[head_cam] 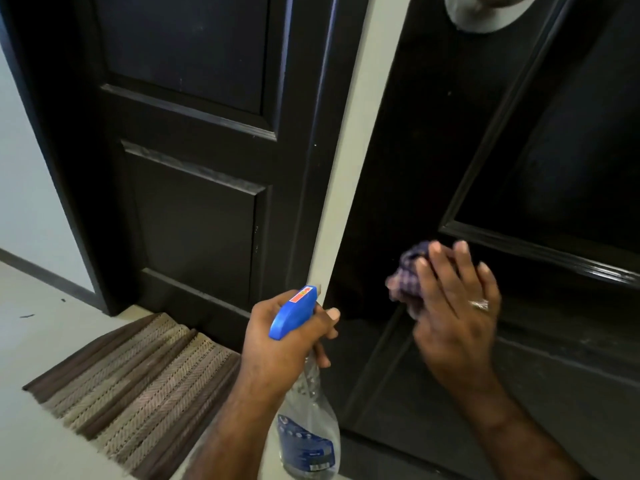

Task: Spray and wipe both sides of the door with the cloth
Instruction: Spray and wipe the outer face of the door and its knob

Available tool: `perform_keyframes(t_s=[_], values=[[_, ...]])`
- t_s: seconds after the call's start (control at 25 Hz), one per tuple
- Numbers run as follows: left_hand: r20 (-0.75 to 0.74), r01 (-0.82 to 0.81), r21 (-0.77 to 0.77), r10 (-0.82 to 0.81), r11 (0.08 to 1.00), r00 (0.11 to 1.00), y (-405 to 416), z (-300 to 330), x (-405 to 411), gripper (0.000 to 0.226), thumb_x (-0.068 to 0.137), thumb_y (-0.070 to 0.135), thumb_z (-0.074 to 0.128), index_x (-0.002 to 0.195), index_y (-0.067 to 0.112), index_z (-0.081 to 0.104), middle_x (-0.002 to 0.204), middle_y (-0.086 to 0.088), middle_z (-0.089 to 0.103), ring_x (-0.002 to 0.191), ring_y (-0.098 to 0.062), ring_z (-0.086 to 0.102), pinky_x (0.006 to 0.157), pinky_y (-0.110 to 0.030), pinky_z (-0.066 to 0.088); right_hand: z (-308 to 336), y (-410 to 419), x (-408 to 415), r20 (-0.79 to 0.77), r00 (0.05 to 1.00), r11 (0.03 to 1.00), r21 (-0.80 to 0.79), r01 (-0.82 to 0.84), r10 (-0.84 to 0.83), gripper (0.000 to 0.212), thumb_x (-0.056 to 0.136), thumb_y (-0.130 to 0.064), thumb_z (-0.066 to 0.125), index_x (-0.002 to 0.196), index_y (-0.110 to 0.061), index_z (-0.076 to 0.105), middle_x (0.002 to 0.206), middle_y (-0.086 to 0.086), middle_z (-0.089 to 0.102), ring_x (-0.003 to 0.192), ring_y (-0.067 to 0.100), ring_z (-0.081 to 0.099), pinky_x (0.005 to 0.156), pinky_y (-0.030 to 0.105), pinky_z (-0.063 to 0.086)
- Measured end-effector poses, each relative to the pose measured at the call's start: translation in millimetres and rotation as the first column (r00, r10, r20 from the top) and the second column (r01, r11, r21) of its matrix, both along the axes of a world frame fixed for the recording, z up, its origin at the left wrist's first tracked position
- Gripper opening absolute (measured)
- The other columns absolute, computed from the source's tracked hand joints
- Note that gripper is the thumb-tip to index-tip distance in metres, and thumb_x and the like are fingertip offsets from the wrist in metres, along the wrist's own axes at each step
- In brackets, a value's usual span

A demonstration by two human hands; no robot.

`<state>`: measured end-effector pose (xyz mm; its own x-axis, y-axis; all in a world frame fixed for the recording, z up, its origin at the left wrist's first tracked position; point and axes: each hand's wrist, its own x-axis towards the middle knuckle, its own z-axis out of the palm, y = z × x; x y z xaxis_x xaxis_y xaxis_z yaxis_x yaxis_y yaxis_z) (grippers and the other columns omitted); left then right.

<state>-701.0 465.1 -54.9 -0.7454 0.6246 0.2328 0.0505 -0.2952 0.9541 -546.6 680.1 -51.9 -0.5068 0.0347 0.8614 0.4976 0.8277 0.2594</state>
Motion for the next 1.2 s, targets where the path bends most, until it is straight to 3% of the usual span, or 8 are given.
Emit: perform_keyframes(t_s=[0.28, 0.52, 0.68, 0.8, 0.88, 0.96, 1.08, 1.2], values=[[0.003, 0.0, -0.033, 0.0, 0.999, 1.0, 24.9, 10.7, 29.7, 0.01, 0.087, 0.005, 0.081, 0.083, 0.012, 0.075, 0.073, -0.023, 0.071, 0.053, -0.038, 0.061, 0.055, -0.044, 0.057, -9.5, -9.7, -31.2, 0.273, 0.949, 0.983, 0.051, -0.175, 0.155, 0.054, 0.108, -0.011, 0.038, 0.162, -0.012, 0.047, 0.173, 0.007, 0.034, 0.164, 0.031, 0.023, 0.132, 0.054, 0.019], [-0.034, 0.06, -0.063, -0.062, 0.996, 0.997, 61.8, 8.4, 60.5, 0.012, 0.088, 0.007, 0.079, 0.08, 0.008, 0.07, 0.072, -0.021, 0.071, 0.05, -0.038, 0.061, 0.054, -0.04, 0.056, -34.0, 71.3, 133.3, -0.117, 0.977, 0.983, -0.068, 0.169, -0.177, 0.065, 0.094, 0.005, 0.063, 0.157, -0.006, 0.049, 0.164, 0.022, 0.045, 0.157, 0.045, 0.036, 0.124, 0.067, 0.031], [-0.074, 0.168, -0.119, -0.177, 0.979, 0.981, 80.5, 7.4, 99.9, 0.014, 0.09, 0.01, 0.078, 0.078, 0.01, 0.071, 0.075, -0.021, 0.072, 0.05, -0.037, 0.062, 0.057, -0.044, 0.058, -45.0, 54.2, 190.9, -0.455, 0.88, 0.918, -0.393, -0.058, -0.139, 0.039, 0.107, -0.006, 0.055, 0.145, -0.002, 0.063, 0.153, 0.03, 0.045, 0.138, 0.033, 0.053, 0.12, 0.04, 0.04], [-0.077, 0.249, -0.169, -0.265, 0.954, 0.961, 94.1, 2.2, 130.4, 0.013, 0.089, 0.011, 0.081, 0.08, 0.01, 0.071, 0.076, -0.022, 0.072, 0.051, -0.036, 0.061, 0.057, -0.045, 0.058, -67.1, 28.8, 200.9, -0.806, 0.545, 0.596, -0.559, -0.577, -0.23, 0.039, 0.106, -0.023, 0.067, 0.143, -0.01, 0.066, 0.133, 0.013, 0.061, 0.116, 0.015, 0.064, 0.11, 0.035, 0.051], [-0.091, 0.326, -0.199, -0.349, 0.924, 0.933, 101.2, -6.0, 150.1, 0.021, 0.084, 0.014, 0.084, 0.077, 0.004, 0.068, 0.075, -0.023, 0.071, 0.049, -0.036, 0.061, 0.055, -0.044, 0.056, -83.7, 11.4, 200.2, -0.886, 0.219, 0.086, -0.276, -0.957, -0.408, 0.057, 0.098, -0.047, 0.075, 0.146, -0.018, 0.066, 0.145, 0.009, 0.066, 0.132, 0.024, 0.064, 0.117, 0.051, 0.05], [-0.087, 0.422, -0.241, -0.452, 0.874, 0.888, 109.5, -18.8, 174.7, 0.027, 0.081, 0.015, 0.081, 0.075, -0.004, 0.062, 0.072, -0.026, 0.068, 0.047, -0.035, 0.06, 0.052, -0.043, 0.053, -100.9, -3.4, 208.5, -0.753, 0.113, -0.217, 0.041, -0.975, -0.648, 0.055, 0.109, -0.05, 0.051, 0.15, -0.014, 0.062, 0.154, 0.018, 0.059, 0.141, 0.041, 0.058, 0.114, 0.061, 0.048], [-0.053, 0.558, -0.299, -0.597, 0.774, 0.801, 125.5, -43.6, 209.5, 0.029, 0.08, 0.008, 0.081, 0.074, -0.011, 0.06, 0.07, -0.03, 0.065, 0.047, -0.033, 0.06, 0.049, -0.04, 0.052, -119.9, -17.7, 227.3, -0.65, 0.107, -0.296, 0.189, -0.936, -0.753, 0.054, 0.111, -0.042, 0.035, 0.134, -0.013, 0.075, 0.147, 0.021, 0.064, 0.132, 0.043, 0.065, 0.104, 0.059, 0.056], [0.013, 0.625, -0.347, -0.663, 0.699, 0.749, 140.4, -66.6, 234.8, 0.028, 0.081, 0.005, 0.081, 0.077, -0.013, 0.06, 0.069, -0.034, 0.061, 0.049, -0.033, 0.06, 0.049, -0.035, 0.053, -125.1, -18.9, 240.1, -0.692, 0.102, -0.291, 0.161, -0.943, -0.715, 0.057, 0.091, -0.051, 0.071, 0.131, -0.011, 0.077, 0.144, 0.02, 0.067, 0.125, 0.036, 0.071, 0.102, 0.053, 0.059]])
